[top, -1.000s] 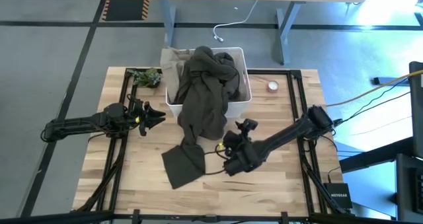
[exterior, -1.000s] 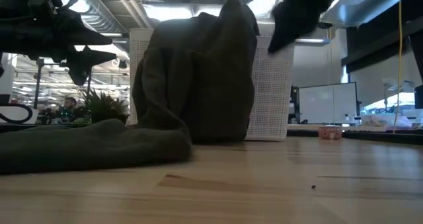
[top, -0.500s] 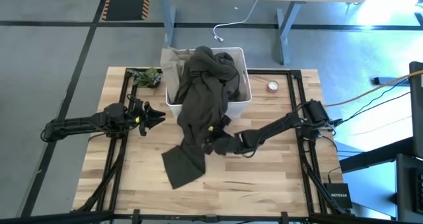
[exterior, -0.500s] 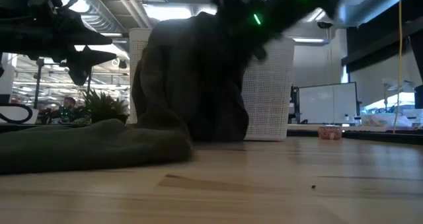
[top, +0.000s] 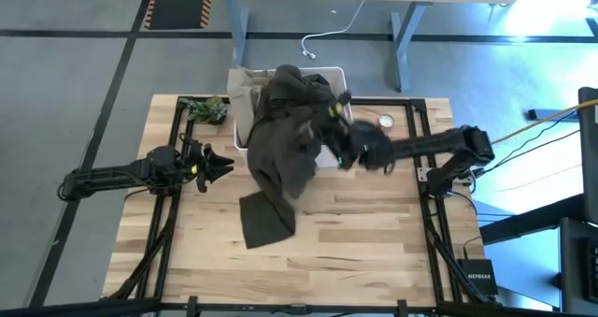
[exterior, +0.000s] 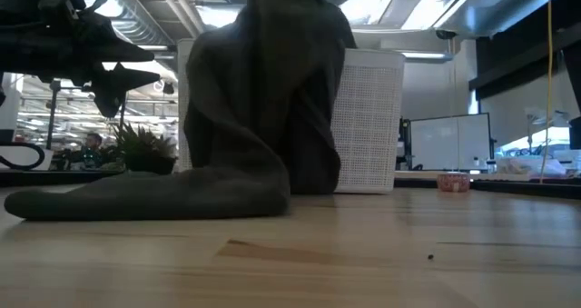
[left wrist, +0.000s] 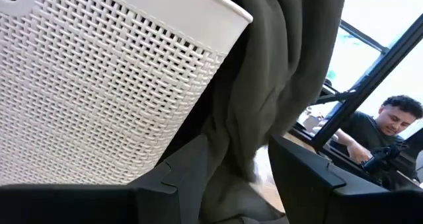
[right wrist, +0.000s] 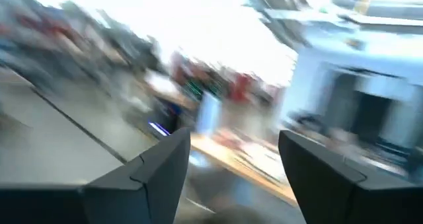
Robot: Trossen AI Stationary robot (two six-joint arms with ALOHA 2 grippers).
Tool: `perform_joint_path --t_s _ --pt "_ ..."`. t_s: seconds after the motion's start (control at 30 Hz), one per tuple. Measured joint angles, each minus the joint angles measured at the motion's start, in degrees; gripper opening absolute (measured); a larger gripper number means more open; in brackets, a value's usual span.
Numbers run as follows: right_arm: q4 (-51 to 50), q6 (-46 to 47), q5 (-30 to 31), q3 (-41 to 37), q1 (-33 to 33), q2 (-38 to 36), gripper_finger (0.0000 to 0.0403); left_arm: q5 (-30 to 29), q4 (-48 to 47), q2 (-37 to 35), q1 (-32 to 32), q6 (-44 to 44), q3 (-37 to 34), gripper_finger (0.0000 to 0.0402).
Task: Sort clothes
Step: Put the green shirt into the white bin
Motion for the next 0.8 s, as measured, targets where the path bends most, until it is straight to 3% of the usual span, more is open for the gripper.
perform_joint_path --t_s 0.1,0.23,0.43,0.67,0.8 --pt "-17.28 5.61 3.53 4.76 -3.19 0.1 0.025 0.0 0.0 0.0 0.0 0.0 -0.02 0.0157" --pt "-35.31 17.13 0.07 8.47 -1.19 0.19 0.025 0.0 0.0 0.0 0.0 0.0 -0.02 0.0157" --pt "-45.49 24.43 3.59 8.96 9.26 0.21 0.025 -0.01 0.01 -0.02 0.0 0.0 -0.01 0.0157" --pt "-61.37 46.67 4.49 9.0 19.76 2.83 0.025 -0.02 0.0 0.0 0.0 -0.01 0.0 0.0157" --pt "-62.4 55.8 7.26 7.13 22.52 7.33 0.025 0.0 0.0 0.0 0.0 0.0 0.0 0.0157"
